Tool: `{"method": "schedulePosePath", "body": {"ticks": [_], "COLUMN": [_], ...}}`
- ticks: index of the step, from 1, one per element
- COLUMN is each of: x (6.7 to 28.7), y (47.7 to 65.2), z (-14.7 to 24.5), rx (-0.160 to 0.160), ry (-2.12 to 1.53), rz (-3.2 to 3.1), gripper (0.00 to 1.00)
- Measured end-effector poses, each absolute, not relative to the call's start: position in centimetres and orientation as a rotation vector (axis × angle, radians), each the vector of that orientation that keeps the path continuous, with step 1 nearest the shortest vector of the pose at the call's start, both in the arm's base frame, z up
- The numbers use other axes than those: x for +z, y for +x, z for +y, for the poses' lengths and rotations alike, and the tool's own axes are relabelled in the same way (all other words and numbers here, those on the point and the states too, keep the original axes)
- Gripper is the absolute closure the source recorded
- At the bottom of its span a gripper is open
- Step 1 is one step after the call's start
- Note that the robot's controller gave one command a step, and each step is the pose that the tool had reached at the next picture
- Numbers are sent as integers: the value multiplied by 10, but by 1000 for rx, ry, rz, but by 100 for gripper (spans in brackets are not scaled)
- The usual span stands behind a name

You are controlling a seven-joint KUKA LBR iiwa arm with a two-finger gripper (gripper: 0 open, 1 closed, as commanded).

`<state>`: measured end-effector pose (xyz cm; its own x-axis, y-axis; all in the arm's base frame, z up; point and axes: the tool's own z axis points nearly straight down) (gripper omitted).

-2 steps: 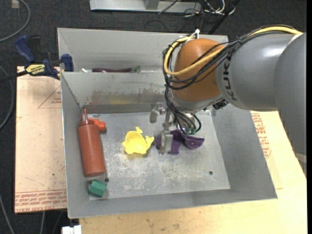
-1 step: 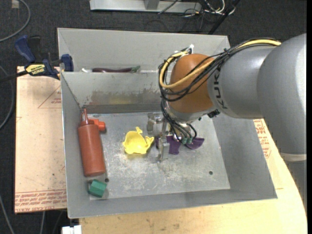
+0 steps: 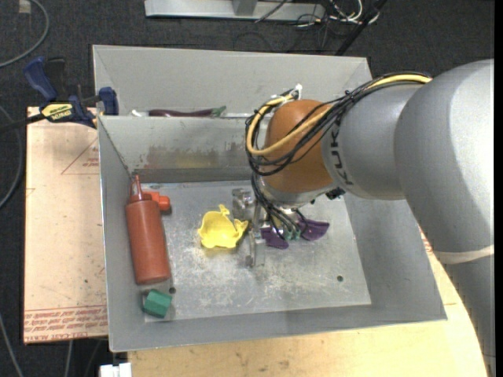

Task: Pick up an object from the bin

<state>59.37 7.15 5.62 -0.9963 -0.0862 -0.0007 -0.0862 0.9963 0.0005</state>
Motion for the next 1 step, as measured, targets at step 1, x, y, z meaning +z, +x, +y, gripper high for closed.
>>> {"method": "schedulePosePath", "body": {"ticks": [1], "x": [66], "y": [611], "z": [99], "rx": [3], "ry": [-279], "rz": [3122], "gripper": [0]}}
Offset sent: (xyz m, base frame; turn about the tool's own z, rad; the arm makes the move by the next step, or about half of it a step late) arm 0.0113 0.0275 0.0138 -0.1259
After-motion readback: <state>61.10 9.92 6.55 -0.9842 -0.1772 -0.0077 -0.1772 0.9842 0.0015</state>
